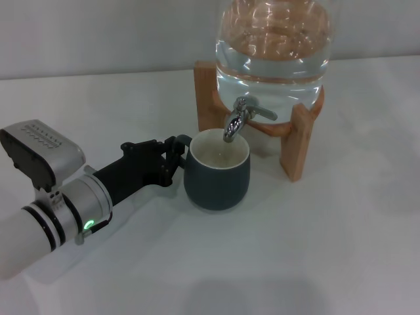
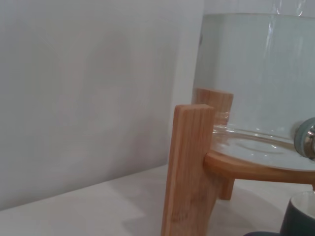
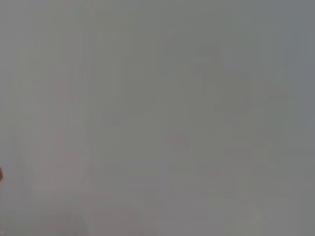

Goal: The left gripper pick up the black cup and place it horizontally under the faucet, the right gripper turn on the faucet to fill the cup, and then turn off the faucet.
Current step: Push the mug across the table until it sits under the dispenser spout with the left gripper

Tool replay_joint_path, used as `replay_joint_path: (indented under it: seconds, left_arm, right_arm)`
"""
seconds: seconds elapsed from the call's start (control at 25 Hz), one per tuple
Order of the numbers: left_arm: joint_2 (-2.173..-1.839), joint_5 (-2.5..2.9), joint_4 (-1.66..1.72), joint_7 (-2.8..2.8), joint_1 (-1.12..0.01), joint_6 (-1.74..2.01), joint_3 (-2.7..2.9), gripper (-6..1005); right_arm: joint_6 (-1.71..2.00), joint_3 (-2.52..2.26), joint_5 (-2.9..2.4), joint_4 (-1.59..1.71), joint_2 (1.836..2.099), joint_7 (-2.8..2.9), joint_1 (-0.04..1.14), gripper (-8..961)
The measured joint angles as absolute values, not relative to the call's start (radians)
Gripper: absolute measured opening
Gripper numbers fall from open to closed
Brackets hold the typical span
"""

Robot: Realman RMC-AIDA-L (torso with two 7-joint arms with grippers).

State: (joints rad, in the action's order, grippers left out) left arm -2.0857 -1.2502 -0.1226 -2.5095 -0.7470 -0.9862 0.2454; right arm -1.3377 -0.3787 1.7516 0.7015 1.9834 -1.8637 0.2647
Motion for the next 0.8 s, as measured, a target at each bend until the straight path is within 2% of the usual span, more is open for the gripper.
replay_joint_path:
  seconds: [0.8]
  left_arm:
    - [-2.089,-1.249,-0.127,-2.508,-0.749,-0.908,0.245,121]
  right_arm:
    - [-1.338,-0.379,1.752,0.701,1.984,-1.864,0.270,843]
